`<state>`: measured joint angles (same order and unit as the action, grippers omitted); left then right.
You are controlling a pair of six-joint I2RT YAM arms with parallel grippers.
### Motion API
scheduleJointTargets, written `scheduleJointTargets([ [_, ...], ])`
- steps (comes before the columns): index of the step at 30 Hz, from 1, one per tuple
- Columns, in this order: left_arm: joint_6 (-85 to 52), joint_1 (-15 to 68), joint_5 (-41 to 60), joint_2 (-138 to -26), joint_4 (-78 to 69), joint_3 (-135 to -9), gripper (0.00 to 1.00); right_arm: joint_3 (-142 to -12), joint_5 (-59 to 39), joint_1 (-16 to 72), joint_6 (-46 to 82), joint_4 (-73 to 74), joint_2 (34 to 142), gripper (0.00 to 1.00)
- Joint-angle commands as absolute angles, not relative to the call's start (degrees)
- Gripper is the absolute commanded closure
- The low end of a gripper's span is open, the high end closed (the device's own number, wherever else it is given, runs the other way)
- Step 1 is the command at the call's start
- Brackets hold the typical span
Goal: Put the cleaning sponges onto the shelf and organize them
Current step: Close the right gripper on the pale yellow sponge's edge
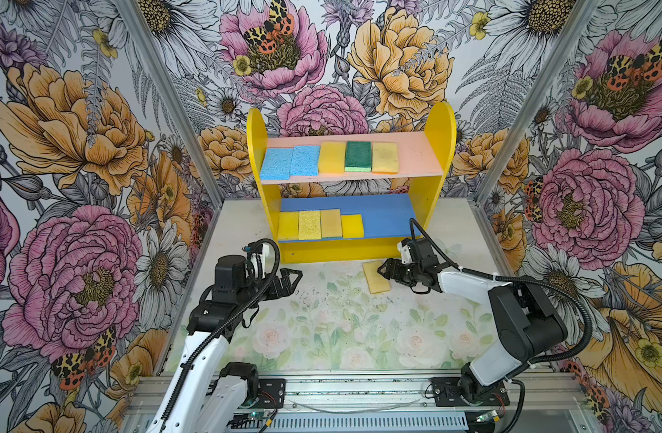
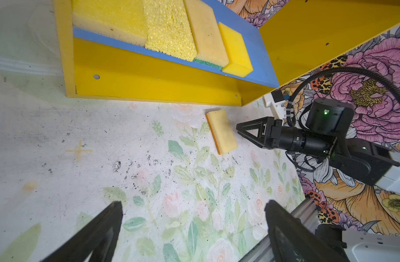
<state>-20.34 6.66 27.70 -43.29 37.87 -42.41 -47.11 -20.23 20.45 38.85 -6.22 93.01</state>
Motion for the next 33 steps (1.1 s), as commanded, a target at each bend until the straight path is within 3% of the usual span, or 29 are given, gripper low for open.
scheduleJointTargets([
  [1,-18.94,7.03,28.65,-43.42,36.47,-41.88,0.01,-48.18,-20.22,20.92,38.15,-6.53,94.11,0.36],
  [12,-18.86,7.05,28.74,-43.64,36.47,-41.87,0.01,-48.69,-20.48,22.15,38.05,-6.42,96.12,0.59],
  [28,-18.91,8.03,28.74,-43.83,36.52,-41.92,0.01,-47.73,-18.66,23.03,38.06,-6.64,97.12,0.65],
  [33,-18.90,8.34,28.96,-43.68,36.50,-41.91,0.01,-47.59,-18.02,23.29,37.96,-7.03,97.40,0.75],
])
